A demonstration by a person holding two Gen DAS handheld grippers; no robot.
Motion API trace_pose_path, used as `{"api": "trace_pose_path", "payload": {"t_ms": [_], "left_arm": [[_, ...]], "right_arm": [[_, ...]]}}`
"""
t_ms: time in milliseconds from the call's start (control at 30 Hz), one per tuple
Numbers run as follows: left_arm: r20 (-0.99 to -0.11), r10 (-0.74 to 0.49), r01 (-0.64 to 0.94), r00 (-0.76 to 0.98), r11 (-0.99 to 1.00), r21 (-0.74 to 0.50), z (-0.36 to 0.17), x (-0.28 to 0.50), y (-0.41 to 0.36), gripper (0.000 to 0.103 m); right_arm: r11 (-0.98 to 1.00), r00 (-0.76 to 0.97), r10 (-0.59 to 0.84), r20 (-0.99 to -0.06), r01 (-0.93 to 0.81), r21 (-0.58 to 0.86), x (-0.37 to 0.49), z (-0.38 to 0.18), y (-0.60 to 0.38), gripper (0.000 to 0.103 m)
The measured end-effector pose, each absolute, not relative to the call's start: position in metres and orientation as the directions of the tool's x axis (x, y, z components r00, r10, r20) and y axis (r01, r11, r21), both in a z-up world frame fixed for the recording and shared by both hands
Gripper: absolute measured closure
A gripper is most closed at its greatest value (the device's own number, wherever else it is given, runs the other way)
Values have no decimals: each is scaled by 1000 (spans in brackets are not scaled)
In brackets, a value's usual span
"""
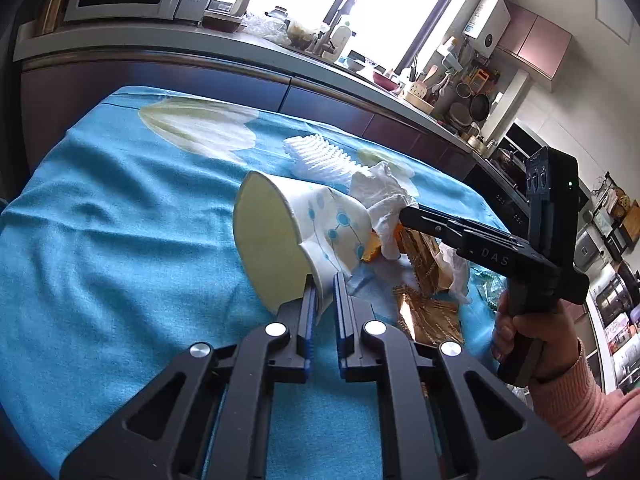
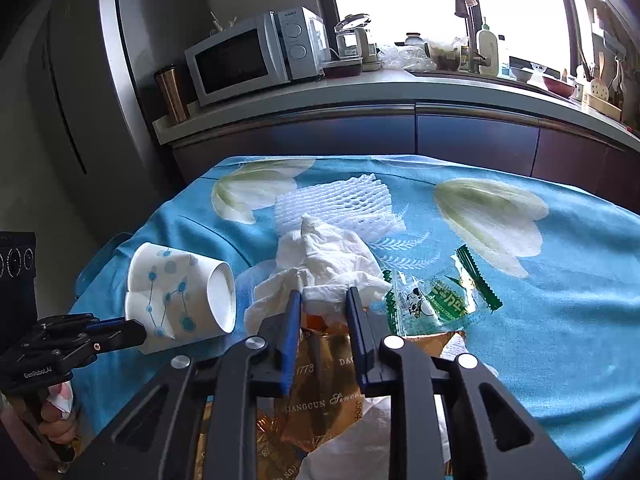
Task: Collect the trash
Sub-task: 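Grasp a dotted paper cup with the left tool while the right tool grasps a crumpled tissue, then carry the cup and tissue to the teal bin and open both tools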
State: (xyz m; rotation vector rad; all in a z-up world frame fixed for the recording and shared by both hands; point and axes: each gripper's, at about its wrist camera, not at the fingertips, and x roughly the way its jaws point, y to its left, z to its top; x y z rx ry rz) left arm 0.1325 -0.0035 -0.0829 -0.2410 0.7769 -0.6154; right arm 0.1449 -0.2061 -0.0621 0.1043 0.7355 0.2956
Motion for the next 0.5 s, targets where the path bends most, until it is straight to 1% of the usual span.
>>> {"api": "trace_pose_path", "payload": {"t_ms": [33,100,267,500], "left_arm": [[-579,-600,430,552,799,-419,-82,132,-3,95],[-576,-595,431,560,803,-411,-80,129,-3,97],[-563,-586,437,582,810,-392,-73,121,2,99],[-544,-562,430,623,827,-363,-60,109,16,99]], "right_arm": [[952,702,306,-643,-232,200,144,-62,-206,86],[950,705,311,-637,-233,206,143,-60,-207,87],[945,726,328,-604,-243,221,136,-50,-208,87],[925,741,378,-554,-289,244,126,-33,-201,87]]}}
